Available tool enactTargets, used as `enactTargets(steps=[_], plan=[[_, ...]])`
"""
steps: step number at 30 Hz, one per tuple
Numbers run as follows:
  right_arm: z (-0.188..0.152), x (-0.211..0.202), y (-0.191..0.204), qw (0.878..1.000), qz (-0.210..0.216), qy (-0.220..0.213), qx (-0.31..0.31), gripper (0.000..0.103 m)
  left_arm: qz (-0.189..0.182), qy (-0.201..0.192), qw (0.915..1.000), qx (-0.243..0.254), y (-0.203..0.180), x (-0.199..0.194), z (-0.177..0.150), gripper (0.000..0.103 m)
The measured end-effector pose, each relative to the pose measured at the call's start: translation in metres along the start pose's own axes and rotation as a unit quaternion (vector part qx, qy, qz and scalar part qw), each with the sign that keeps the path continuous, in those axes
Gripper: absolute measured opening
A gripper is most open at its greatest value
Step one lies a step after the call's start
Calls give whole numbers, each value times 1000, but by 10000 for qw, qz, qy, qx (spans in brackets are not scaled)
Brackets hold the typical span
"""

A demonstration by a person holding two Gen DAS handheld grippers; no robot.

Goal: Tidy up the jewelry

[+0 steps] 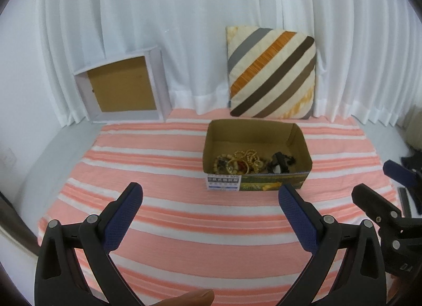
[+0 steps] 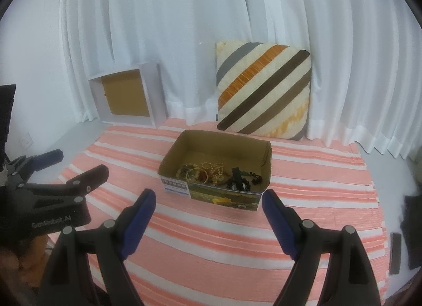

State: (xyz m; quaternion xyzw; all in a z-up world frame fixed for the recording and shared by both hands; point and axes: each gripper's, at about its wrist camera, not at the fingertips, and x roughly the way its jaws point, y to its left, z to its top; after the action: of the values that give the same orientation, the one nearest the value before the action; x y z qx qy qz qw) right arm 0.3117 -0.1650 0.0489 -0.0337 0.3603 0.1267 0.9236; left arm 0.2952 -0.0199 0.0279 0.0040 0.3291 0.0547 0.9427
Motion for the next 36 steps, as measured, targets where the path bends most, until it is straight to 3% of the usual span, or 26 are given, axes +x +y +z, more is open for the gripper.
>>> enactTargets(steps=[15,36], plan=[[-1,-19,4,10000,-52,-22,-2,84,-26,-172,9998,-50,1,-19,-2,102],[1,-18,3,10000,-71,-29,-29,84,-13,-141,9999,-24,1,-17,-1,102]])
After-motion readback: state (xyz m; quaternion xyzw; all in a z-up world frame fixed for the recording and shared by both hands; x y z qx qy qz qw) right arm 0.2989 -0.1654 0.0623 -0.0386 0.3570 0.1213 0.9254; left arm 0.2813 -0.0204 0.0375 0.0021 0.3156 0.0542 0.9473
